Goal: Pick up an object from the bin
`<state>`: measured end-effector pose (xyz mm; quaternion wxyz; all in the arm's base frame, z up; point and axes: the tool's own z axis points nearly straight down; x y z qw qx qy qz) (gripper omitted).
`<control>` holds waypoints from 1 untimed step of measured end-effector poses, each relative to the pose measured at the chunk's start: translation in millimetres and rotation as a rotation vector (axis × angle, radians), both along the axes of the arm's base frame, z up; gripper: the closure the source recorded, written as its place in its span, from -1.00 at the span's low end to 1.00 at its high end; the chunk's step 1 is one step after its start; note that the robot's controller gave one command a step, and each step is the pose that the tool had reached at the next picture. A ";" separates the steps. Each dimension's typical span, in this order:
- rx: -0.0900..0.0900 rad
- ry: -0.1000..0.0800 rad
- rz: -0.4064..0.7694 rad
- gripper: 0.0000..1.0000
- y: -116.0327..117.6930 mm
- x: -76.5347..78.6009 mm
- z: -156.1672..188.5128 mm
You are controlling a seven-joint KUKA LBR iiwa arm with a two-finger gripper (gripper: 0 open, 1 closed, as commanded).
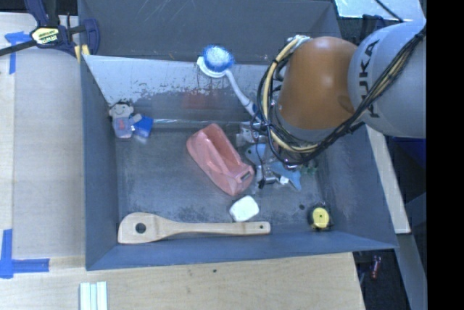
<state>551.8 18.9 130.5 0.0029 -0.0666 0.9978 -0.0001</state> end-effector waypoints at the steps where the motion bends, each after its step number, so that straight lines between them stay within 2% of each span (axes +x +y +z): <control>1: 0.001 -0.003 0.017 -1.00 -3.8 11.2 8.5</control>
Offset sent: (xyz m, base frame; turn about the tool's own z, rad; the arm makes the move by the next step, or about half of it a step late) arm 0.0164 -0.0013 0.0856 -0.2854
